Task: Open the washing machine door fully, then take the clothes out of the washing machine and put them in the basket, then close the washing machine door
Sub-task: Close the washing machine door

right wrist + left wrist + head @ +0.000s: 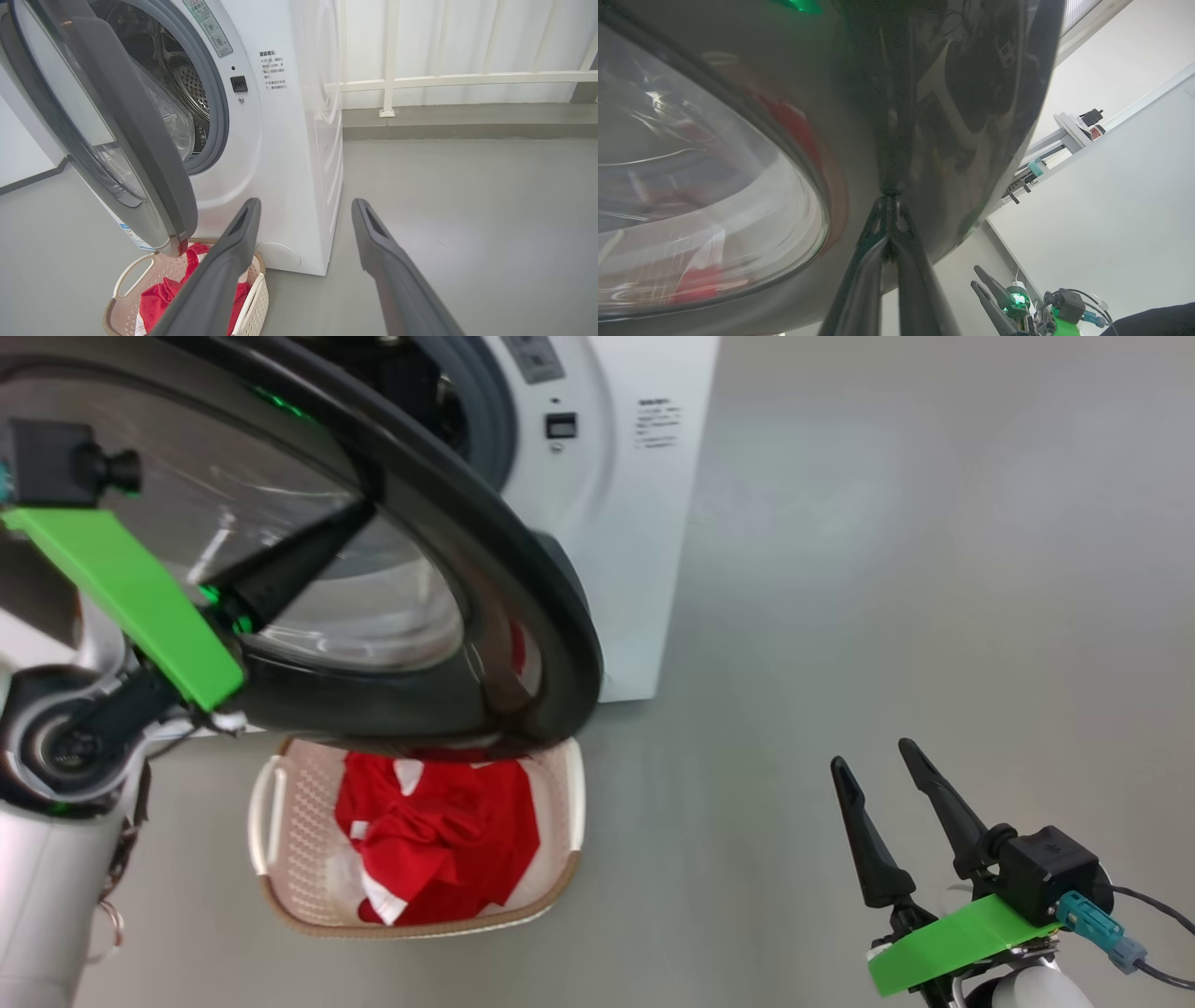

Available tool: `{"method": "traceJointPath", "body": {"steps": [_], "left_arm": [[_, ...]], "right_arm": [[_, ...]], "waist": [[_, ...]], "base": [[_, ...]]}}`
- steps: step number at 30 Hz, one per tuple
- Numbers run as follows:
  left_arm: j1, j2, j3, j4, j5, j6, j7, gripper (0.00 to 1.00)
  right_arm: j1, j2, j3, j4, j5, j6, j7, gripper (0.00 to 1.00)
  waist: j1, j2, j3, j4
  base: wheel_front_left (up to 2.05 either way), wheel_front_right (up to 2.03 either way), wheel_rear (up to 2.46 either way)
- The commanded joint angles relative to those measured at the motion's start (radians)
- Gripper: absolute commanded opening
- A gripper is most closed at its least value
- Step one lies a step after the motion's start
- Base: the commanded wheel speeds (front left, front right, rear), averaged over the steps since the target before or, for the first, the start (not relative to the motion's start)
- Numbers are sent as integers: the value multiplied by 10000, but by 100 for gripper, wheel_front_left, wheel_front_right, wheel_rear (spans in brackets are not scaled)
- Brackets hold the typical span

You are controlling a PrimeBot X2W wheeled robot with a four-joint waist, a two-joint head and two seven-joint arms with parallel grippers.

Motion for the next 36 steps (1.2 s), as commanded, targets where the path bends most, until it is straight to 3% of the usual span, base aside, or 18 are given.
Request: {"method": "traceJointPath", "body": {"steps": [1, 12, 25, 28, 29, 33, 34, 36], "left_arm": [[-570, 513, 322, -81, 34, -69, -251, 0], [-1303, 1025, -347, 873, -275, -69, -1800, 0], [-765, 1378, -1175, 561, -1123, -69, -2411, 0], [-225, 1513, -1237, 316, -1377, -69, -2824, 17], [-55, 1542, -1250, 264, -1426, -69, -2946, 28], [711, 1610, -1411, 177, -1587, -69, -3304, 48], [900, 1642, -1448, 168, -1602, -69, -3402, 57], [1295, 1703, -1537, 169, -1607, -69, -3613, 86]], "right_arm": [[-357, 9, 181, -271, 91, 62, -65, 100], [-435, 49, 74, -299, 122, 62, -65, 100], [-369, 55, -89, -297, 44, 62, -65, 100], [-278, 55, -98, -283, -8, 62, -65, 100], [-249, 55, -101, -279, -22, 62, -65, 100], [-89, -11, -111, -252, -47, 62, -65, 100], [-59, -33, -100, -245, -48, 62, -65, 100], [0, -72, -87, -238, -44, 62, -65, 100]], "waist": [[0, 0, 268, -337], [0, 0, 381, -706], [0, 0, 151, -226], [0, 0, 21, -3], [0, 0, -19, 56], [0, 0, -209, 339], [0, 0, -244, 404], [0, 0, -325, 528]], "base": [[0, 0, 0], [0, 0, 0], [0, 0, 0], [0, 0, 0], [0, 0, 0], [0, 0, 0], [0, 0, 0], [0, 0, 0]]}}
